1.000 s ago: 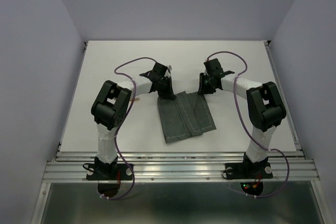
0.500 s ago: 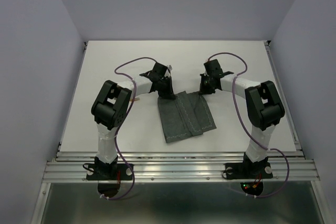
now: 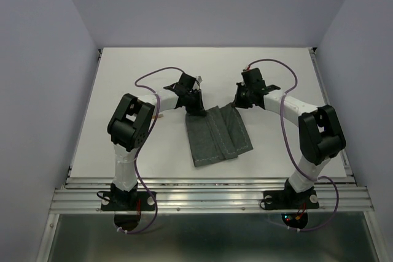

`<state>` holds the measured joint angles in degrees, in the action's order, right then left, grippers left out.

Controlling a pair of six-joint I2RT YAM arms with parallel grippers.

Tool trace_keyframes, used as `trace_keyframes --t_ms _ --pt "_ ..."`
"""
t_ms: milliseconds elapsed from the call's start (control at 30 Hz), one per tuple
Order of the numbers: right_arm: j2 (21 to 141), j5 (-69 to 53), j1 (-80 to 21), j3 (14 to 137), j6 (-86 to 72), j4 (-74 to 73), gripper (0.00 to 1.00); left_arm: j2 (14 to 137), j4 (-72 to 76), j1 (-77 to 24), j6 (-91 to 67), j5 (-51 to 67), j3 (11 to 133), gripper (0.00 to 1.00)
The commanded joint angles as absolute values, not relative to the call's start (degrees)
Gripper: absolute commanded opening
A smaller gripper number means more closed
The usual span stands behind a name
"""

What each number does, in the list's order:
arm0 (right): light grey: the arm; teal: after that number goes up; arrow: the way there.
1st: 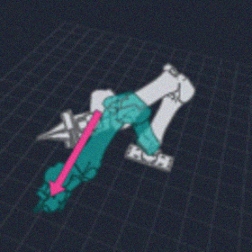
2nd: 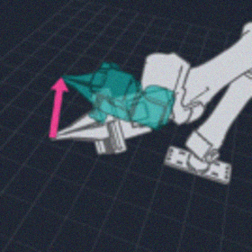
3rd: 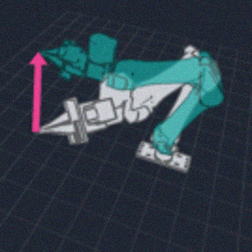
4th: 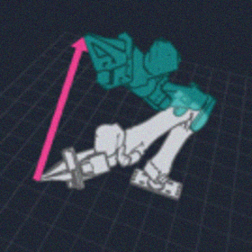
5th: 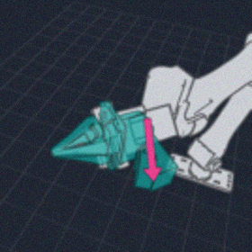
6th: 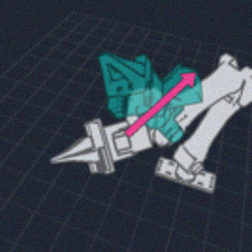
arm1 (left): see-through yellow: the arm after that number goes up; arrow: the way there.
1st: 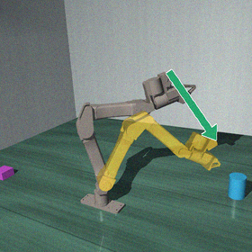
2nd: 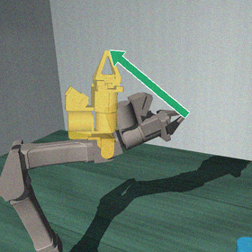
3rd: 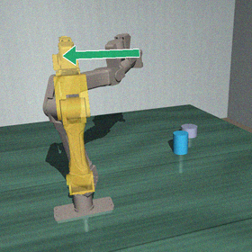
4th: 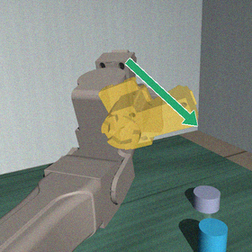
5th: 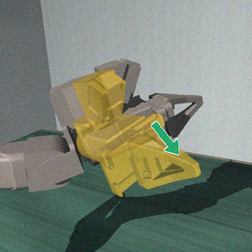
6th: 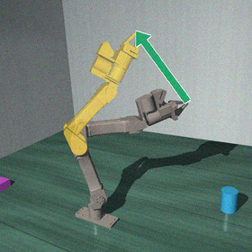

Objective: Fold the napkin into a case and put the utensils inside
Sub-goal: Fold the lower triangle-folded napkin at the center of the board.

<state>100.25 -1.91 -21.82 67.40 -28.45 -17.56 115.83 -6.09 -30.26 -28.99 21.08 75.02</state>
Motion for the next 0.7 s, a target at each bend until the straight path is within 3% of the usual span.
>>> trace_keyframes --t_ms 0,667 --pt "97.8 -0.8 -23.3 66.3 -30.0 -16.7 0.01 116.5 -7.1 -30.2 -28.0 20.8 75.8 0.00" --pt "101.6 5.4 -32.4 73.0 -35.5 -20.9 0.01 115.6 -5.9 -30.3 -28.4 21.4 74.1 0.00"
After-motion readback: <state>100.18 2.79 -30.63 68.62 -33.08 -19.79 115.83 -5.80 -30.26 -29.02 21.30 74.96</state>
